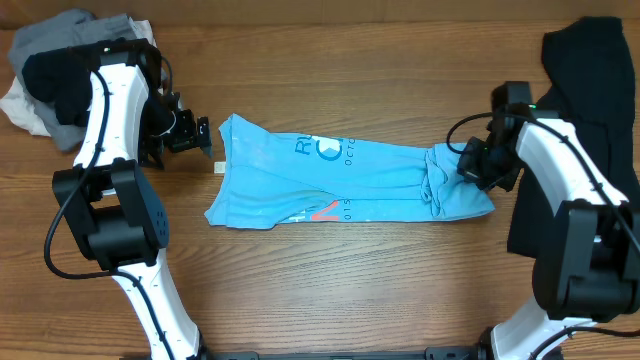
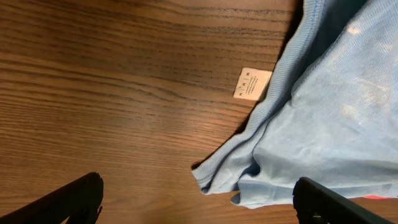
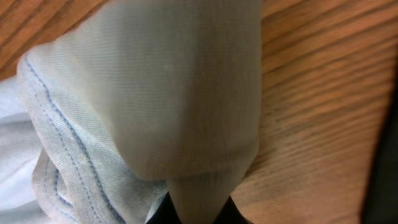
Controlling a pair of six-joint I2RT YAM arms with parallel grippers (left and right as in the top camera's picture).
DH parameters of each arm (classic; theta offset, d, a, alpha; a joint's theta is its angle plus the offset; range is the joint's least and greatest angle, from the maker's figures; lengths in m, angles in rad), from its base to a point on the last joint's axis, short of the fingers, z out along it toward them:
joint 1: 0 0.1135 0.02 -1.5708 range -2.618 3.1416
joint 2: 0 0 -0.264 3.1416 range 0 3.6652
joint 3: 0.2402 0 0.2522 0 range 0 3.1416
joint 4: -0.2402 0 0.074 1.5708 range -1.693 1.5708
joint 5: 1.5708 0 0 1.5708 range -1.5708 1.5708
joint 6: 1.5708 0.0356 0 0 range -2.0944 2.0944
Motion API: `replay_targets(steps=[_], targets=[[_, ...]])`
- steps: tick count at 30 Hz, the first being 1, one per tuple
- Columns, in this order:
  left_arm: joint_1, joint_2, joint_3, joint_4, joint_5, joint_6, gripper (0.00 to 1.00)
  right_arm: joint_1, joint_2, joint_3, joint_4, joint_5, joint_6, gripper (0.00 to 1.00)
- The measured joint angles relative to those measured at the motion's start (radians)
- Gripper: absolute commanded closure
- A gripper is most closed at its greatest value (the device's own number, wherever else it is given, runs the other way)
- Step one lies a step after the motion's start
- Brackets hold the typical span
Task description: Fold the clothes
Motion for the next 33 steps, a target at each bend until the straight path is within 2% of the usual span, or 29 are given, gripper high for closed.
replay_targets(steps=[8, 16, 19, 25, 26, 28, 29, 30, 33], targets=[[0.000, 0.000, 0.000, 0.000, 0.000, 0.000, 0.00, 0.186, -0.026, 0.005, 0.022, 0.139, 0.069, 0.96], [0.000, 0.000, 0.000, 0.000, 0.000, 0.000, 0.00, 0.336, -0.026, 0.006, 0.059, 0.175, 0.103, 0.96], [0.000, 0.000, 0.000, 0.000, 0.000, 0.000, 0.00, 0.381, -0.026, 0.006, 0.063, 0.177, 0.116, 0.90], [0.000, 0.000, 0.000, 0.000, 0.000, 0.000, 0.00, 0.438, -0.026, 0.006, 0.071, 0.178, 0.164, 0.88], [0.000, 0.000, 0.000, 0.000, 0.000, 0.000, 0.00, 0.446, -0.026, 0.006, 0.073, 0.178, 0.177, 0.84], [0.000, 0.000, 0.000, 0.000, 0.000, 0.000, 0.00, 0.462, -0.026, 0.006, 0.083, 0.177, 0.199, 0.62], [0.000, 0.000, 0.000, 0.000, 0.000, 0.000, 0.00, 0.472, -0.026, 0.006, 0.089, 0.177, 0.212, 0.54], [0.000, 0.000, 0.000, 0.000, 0.000, 0.000, 0.00, 0.480, -0.026, 0.006, 0.095, 0.176, 0.223, 0.50], [0.000, 0.000, 0.000, -0.001, 0.000, 0.000, 0.00, 0.504, -0.026, 0.006, 0.121, 0.155, 0.238, 0.49]])
